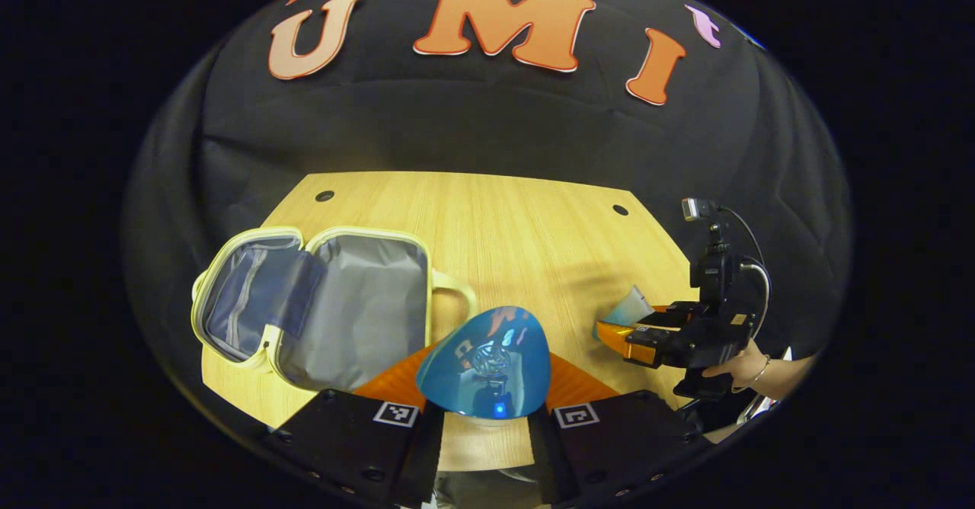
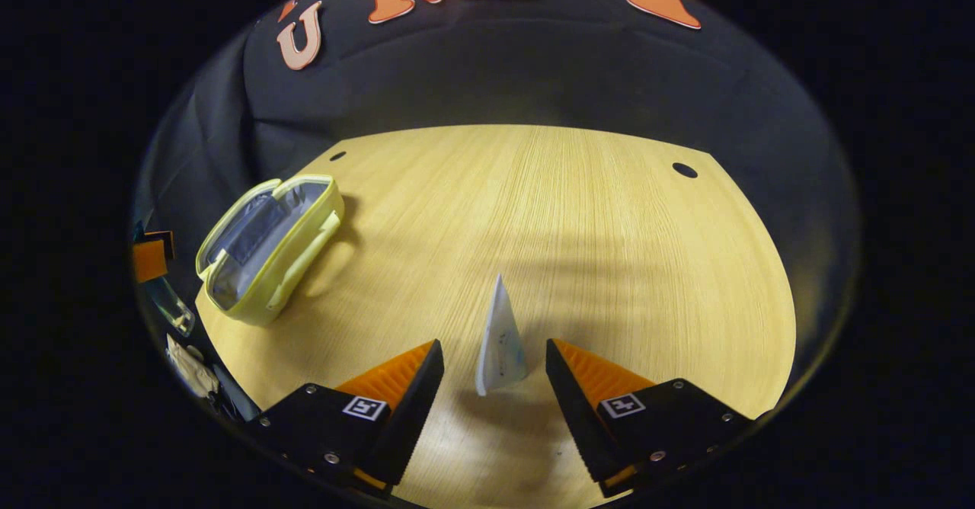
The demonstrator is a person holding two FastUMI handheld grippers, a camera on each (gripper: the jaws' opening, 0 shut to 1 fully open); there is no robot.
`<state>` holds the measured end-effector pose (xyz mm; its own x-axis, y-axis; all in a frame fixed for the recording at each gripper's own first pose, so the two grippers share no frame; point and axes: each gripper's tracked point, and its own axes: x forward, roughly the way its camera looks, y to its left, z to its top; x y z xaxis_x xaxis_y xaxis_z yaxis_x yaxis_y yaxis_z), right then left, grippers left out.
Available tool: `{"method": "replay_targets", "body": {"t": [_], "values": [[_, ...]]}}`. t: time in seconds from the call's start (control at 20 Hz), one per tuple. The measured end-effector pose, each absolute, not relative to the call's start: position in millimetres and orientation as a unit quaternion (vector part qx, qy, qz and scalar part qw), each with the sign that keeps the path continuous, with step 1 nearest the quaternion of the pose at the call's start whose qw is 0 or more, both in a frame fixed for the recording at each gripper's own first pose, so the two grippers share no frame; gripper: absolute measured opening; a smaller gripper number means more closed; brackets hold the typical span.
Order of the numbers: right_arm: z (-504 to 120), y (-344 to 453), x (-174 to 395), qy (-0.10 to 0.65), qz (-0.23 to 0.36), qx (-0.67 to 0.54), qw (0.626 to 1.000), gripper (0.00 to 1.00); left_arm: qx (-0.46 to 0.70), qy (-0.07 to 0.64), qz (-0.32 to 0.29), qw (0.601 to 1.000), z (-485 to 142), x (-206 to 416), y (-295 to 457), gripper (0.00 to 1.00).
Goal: First open the suitcase, pack the skin care products into it, and then close the suitcase.
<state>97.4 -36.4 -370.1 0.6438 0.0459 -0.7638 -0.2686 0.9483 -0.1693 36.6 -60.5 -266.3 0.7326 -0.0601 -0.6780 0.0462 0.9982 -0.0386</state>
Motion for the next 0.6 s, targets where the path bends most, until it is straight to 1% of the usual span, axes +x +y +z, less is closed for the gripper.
{"method": "replay_targets", "body": {"t": [0.05, 0.1, 0.2, 0.35, 0.45, 0.5, 0.55, 0.6], "values": [[-377, -41, 98, 0.423, 0.082, -0.144, 0.891, 0.8, -0.015, 0.369, -0.027, 0.929, -268, 35, -55, 0.5], [-381, -44, 95, 0.434, 0.073, -0.145, 0.886, 0.75, -0.018, 0.373, -0.025, 0.927, -267, 34, -51, 0.51], [-380, -41, 96, 0.439, 0.062, -0.127, 0.887, 0.42, -0.018, 0.382, -0.029, 0.924, -267, 34, -41, 0.5], [-370, -31, 88, 0.451, 0.056, -0.093, 0.886, 0.39, -0.007, 0.397, -0.046, 0.917, -268, 39, -20, 0.5], [-351, -17, 85, 0.437, 0.059, -0.073, 0.894, 0.38, 0.01, 0.407, -0.059, 0.912, -264, 46, -3, 0.5], [-342, -8, 85, 0.433, 0.062, -0.066, 0.897, 0.38, 0.021, 0.415, -0.067, 0.907, -260, 47, 5, 0.5], [-333, 2, 81, 0.43, 0.067, -0.056, 0.899, 0.43, 0.029, 0.424, -0.073, 0.902, -255, 49, 13, 0.5], [-325, 12, 79, 0.428, 0.071, -0.045, 0.9, 0.42, 0.034, 0.435, -0.078, 0.896, -253, 52, 23, 0.5]]}}
